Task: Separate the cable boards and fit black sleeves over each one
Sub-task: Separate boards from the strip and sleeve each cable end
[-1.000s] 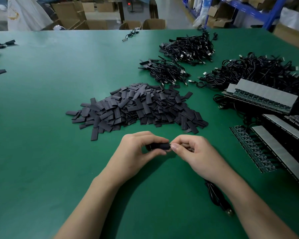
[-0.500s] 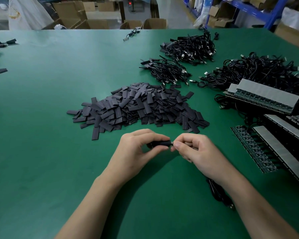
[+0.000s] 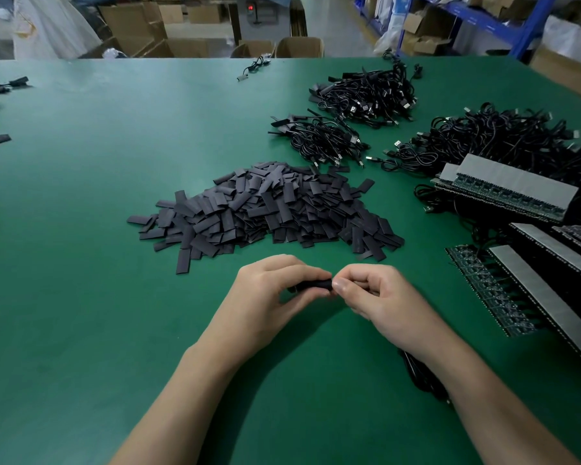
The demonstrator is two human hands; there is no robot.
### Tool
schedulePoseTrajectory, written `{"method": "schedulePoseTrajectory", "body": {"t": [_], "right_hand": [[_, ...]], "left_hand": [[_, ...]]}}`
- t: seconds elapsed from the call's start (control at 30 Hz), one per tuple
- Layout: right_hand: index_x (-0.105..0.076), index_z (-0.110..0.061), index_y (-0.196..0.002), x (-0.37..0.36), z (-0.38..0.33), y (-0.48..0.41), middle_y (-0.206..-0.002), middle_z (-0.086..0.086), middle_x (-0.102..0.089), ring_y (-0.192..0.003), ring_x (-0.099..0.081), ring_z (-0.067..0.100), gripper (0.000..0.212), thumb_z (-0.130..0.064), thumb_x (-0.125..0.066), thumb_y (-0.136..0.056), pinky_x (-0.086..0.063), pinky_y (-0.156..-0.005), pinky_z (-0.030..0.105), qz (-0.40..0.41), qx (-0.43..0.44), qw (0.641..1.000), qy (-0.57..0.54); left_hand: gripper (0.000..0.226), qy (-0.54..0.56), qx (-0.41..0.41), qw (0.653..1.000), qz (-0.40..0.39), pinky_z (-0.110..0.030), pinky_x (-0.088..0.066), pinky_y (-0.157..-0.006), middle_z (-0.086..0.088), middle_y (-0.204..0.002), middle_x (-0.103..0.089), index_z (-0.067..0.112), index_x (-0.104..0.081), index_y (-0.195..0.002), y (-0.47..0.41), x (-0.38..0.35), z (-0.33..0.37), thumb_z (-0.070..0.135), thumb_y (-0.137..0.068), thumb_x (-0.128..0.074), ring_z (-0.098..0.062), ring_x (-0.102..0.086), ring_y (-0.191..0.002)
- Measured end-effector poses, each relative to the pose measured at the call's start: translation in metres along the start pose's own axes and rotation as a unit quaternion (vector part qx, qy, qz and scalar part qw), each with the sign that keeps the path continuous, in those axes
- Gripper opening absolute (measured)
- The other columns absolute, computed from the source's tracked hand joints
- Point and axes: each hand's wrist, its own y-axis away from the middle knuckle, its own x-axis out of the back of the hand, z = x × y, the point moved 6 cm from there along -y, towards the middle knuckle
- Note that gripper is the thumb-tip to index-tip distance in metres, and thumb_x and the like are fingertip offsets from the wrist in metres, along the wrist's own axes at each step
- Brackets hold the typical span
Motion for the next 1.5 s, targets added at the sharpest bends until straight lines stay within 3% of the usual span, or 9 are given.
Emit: {"method": "schedulePoseTrajectory", "body": {"t": [0.2,0.3,0.43,0.77,1.13,1.23,1.3,1.43,1.5], "right_hand": [[-0.073,-0.035,-0.084,0.002,-0.003,-0.002,-0.061,-0.010,-0.050,-0.061,-0.044,0.012,0.020,-0.042,-0.057,-0.094,-0.035,-0.060,0.035,0.014,-0.004,1.000,0.005],[-0.076,-0.034,-0.089,0.005,-0.002,-0.002,-0.061,-0.008,-0.054,-0.062,-0.047,0.016,0.022,-0.043,-0.057,-0.094,-0.038,-0.061,0.035,0.021,-0.011,1.000,0.001],[-0.075,-0.031,-0.086,0.005,0.000,-0.003,-0.059,-0.007,-0.056,-0.060,-0.049,0.009,0.023,-0.044,-0.057,-0.093,-0.041,-0.061,0.031,0.038,-0.020,0.999,-0.014],[-0.071,-0.026,-0.082,-0.003,-0.005,-0.003,-0.058,-0.007,-0.055,-0.059,-0.049,0.009,0.024,-0.041,-0.057,-0.093,-0.042,-0.058,0.024,0.044,-0.003,0.999,-0.030],[-0.073,-0.028,-0.082,-0.006,-0.006,-0.002,-0.058,-0.007,-0.055,-0.059,-0.049,0.011,0.021,-0.039,-0.058,-0.093,-0.043,-0.058,0.026,0.056,-0.002,0.998,-0.040],[-0.074,-0.028,-0.084,-0.005,-0.008,-0.003,-0.059,-0.005,-0.059,-0.059,-0.053,0.008,0.020,-0.038,-0.059,-0.093,-0.044,-0.057,0.020,0.065,0.009,0.997,-0.043],[-0.076,-0.028,-0.087,-0.006,-0.009,-0.003,-0.064,-0.003,-0.066,-0.061,-0.059,0.007,0.019,-0.038,-0.061,-0.092,-0.047,-0.060,0.019,0.061,0.014,0.997,-0.039],[-0.074,-0.038,-0.096,0.003,-0.010,-0.001,-0.082,-0.003,-0.075,-0.072,-0.068,0.007,0.029,-0.061,-0.064,-0.081,-0.052,-0.069,0.020,0.072,0.006,0.997,-0.004],[-0.075,-0.038,-0.096,0.010,-0.010,0.001,-0.086,-0.007,-0.071,-0.073,-0.060,0.001,0.040,-0.070,-0.062,-0.076,-0.047,-0.068,0.015,0.082,0.016,0.992,0.091]], "left_hand": [[0.024,-0.002,0.031,0.999,0.039,-0.028,-0.054,-0.077,0.007,-0.096,-0.073,0.015,-0.079,-0.108,-0.001,0.005,-0.004,0.024,-0.086,-0.082,-0.006,-0.066,-0.087],[0.032,-0.015,0.052,0.993,0.102,-0.021,-0.052,-0.077,0.008,-0.095,-0.073,0.016,-0.078,-0.112,-0.001,0.014,-0.007,0.023,-0.081,-0.085,-0.004,-0.065,-0.084],[0.019,-0.007,0.076,0.984,0.158,-0.012,-0.049,-0.076,0.014,-0.091,-0.075,0.017,-0.081,-0.100,0.000,0.022,-0.012,0.019,-0.082,-0.084,-0.002,-0.067,-0.079],[0.023,0.122,0.163,0.965,0.163,-0.017,-0.054,-0.083,0.018,-0.096,-0.077,0.031,-0.078,-0.105,0.004,0.009,-0.018,0.030,-0.082,-0.076,-0.007,-0.074,-0.089],[0.017,0.106,0.144,0.972,0.155,-0.020,-0.054,-0.072,0.016,-0.088,-0.076,0.027,-0.078,-0.104,0.004,0.009,-0.013,0.022,-0.088,-0.079,-0.011,-0.072,-0.076],[0.013,0.204,0.197,0.945,0.164,-0.029,-0.058,-0.067,0.003,-0.084,-0.077,0.023,-0.077,-0.098,0.006,0.004,-0.022,0.014,-0.089,-0.078,-0.017,-0.075,-0.074],[0.011,0.260,0.220,0.925,0.170,-0.026,-0.056,-0.066,-0.004,-0.083,-0.077,0.019,-0.077,-0.095,0.006,0.001,-0.027,0.009,-0.090,-0.076,-0.020,-0.075,-0.074],[0.012,0.323,0.241,0.895,0.191,-0.022,-0.055,-0.065,-0.007,-0.077,-0.076,0.015,-0.076,-0.094,0.005,-0.001,-0.030,0.004,-0.090,-0.074,-0.017,-0.074,-0.072],[0.011,0.346,0.248,0.878,0.220,-0.023,-0.056,-0.065,-0.005,-0.076,-0.076,0.016,-0.076,-0.094,0.005,0.004,-0.032,0.005,-0.089,-0.074,-0.016,-0.073,-0.071]]}}
